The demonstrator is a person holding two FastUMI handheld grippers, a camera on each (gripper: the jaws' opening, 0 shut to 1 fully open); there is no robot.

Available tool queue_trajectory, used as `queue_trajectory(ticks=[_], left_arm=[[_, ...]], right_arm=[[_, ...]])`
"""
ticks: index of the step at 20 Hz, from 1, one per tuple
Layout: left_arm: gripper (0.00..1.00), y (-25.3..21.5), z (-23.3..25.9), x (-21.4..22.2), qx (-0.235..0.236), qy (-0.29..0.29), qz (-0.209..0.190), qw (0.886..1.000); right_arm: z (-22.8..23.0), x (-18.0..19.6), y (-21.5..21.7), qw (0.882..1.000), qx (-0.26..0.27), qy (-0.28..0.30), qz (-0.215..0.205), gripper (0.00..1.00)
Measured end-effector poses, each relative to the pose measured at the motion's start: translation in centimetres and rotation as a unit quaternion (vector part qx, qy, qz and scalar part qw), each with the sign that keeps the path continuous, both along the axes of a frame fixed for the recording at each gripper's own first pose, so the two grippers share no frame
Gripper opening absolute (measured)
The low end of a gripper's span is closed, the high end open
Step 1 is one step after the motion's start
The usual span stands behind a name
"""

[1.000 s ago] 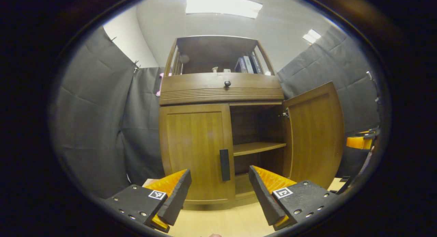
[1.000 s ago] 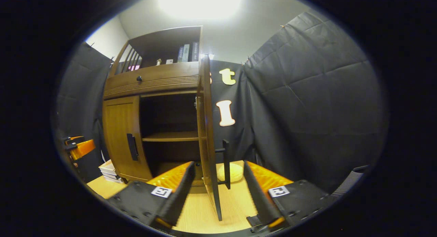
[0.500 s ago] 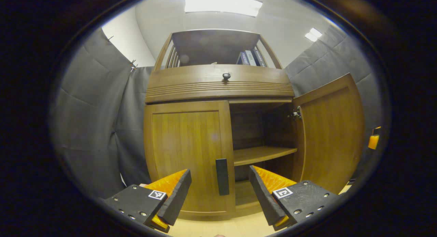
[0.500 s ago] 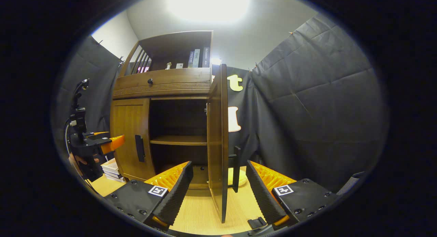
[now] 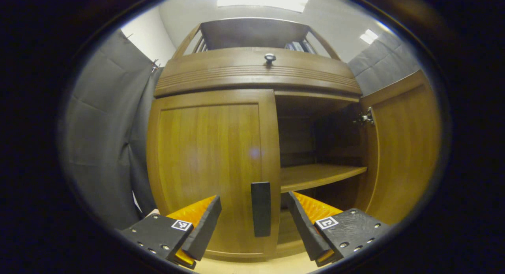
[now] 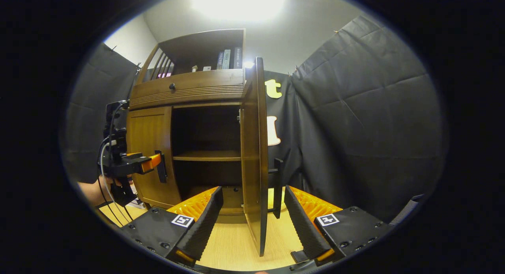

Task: Open the right door of the double-door shoe cabinet with the right hand, and open the left door with the left hand.

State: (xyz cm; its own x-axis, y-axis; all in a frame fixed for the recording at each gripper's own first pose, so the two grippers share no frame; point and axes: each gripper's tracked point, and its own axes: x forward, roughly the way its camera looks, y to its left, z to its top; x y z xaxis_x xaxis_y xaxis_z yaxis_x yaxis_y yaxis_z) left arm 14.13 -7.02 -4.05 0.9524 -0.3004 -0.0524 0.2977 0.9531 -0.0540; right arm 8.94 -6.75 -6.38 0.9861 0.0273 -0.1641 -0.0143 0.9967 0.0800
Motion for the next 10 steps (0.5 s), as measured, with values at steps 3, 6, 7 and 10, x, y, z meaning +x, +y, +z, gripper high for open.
queue_trajectory(ticks=[3,6,7,10], left_arm=[[1.00,-0.6,-1.4,1.4,-0.005,0.018,0.000,1.000],[0.90,-1.1,-2.5,2.0,-0.014,0.035,0.002,0.999],[0.81,-1.3,-2.9,2.2,-0.016,0.042,0.001,0.999],[0.64,-2.1,-4.1,2.4,-0.040,0.062,-0.019,0.997]], right_arm=[[-0.3,0.5,0.5,1.000,0.002,0.004,0.004,0.92],[-0.7,1.0,0.9,1.000,-0.003,0.008,0.008,0.92],[-0.7,1.1,1.1,1.000,-0.006,0.009,0.009,0.92],[-0.9,1.4,1.4,1.000,-0.012,0.010,0.015,0.97]])
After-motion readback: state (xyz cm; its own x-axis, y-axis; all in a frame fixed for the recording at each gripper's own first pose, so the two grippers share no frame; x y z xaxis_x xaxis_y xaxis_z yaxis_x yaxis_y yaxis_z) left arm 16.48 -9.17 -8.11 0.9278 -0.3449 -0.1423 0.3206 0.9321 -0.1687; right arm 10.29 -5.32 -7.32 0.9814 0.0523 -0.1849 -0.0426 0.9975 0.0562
